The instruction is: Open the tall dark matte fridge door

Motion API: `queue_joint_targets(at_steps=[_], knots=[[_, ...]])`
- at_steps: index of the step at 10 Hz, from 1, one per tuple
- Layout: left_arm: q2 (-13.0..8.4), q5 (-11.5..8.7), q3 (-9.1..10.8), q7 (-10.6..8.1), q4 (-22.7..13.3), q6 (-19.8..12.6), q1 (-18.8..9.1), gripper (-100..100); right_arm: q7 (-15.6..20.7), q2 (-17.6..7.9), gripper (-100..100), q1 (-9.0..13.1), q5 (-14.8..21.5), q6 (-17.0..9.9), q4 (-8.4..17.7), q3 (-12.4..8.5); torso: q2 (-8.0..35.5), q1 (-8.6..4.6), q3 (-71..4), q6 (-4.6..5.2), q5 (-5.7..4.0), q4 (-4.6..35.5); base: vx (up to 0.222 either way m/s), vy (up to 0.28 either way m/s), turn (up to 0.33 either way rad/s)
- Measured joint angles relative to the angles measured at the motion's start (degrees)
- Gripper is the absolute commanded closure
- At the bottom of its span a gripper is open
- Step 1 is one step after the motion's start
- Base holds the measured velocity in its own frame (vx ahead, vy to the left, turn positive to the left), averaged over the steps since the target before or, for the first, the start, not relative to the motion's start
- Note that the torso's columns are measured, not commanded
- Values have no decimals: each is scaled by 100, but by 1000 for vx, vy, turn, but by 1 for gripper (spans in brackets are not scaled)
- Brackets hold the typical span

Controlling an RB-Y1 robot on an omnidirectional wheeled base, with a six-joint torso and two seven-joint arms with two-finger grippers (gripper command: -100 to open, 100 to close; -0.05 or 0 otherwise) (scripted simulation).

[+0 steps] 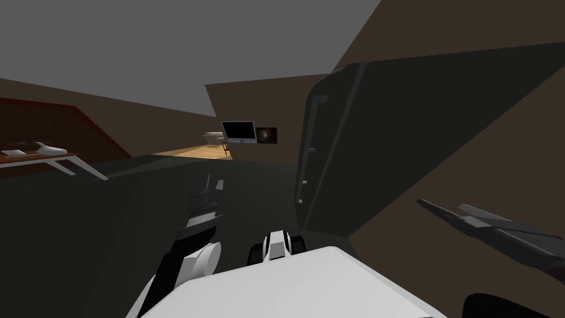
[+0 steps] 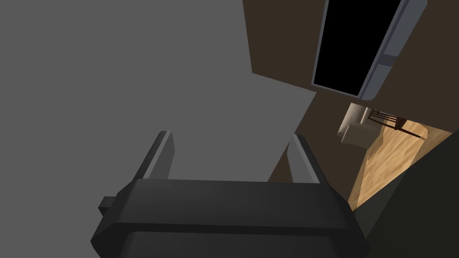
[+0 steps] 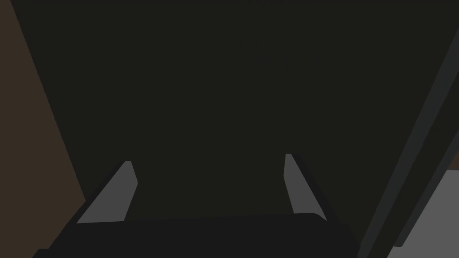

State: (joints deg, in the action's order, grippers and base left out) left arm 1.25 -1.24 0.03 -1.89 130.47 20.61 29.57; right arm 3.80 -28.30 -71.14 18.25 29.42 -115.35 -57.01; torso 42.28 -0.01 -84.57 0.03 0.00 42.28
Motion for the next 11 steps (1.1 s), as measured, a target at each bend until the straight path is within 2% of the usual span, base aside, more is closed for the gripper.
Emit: queue_joint_targets(at_steps=[1, 4, 7, 11], knots=[[0, 0, -1, 0, 0, 0, -1, 0, 17, -121, -100, -162, 98, 17, 119, -192, -2, 6, -1, -5, 0, -1, 20, 69, 102], [0, 0, 0, 0, 0, 0, 0, 0, 119, -272, -100, -504, 343, 8, 254, -641, 1, -1, 1, -2, -1, 0, 24, 72, 154], [0, 0, 0, 0, 0, 0, 0, 0, 212, -517, -100, -874, 605, 49, 539, -1114, 1, 0, 0, -5, -1, 0, 23, 63, 113], [0, 0, 0, 0, 0, 0, 0, 0, 300, -784, -100, -1376, 934, -16, 757, -1714, 4, 6, 2, -4, 0, 1, 32, 67, 129]])
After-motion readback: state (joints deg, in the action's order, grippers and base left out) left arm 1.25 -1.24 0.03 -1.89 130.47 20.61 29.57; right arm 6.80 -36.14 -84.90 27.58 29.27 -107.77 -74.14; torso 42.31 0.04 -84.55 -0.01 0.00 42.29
